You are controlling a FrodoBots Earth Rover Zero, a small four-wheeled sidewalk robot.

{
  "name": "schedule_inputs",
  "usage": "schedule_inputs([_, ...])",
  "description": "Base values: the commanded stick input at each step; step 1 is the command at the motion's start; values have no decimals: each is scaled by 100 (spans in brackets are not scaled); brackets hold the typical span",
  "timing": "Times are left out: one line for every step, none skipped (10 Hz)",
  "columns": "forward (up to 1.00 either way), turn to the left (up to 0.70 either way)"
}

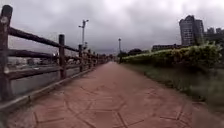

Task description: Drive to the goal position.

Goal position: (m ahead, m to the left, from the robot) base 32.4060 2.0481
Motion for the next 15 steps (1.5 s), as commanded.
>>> schedule_inputs([100, 0])
schedule_inputs([100, 0])
schedule_inputs([100, 0])
schedule_inputs([100, 0])
schedule_inputs([100, 0])
schedule_inputs([100, 0])
schedule_inputs([100, 0])
schedule_inputs([100, 0])
schedule_inputs([100, 0])
schedule_inputs([100, 0])
schedule_inputs([100, 0])
schedule_inputs([100, 0])
schedule_inputs([100, 0])
schedule_inputs([100, 0])
schedule_inputs([100, 0])
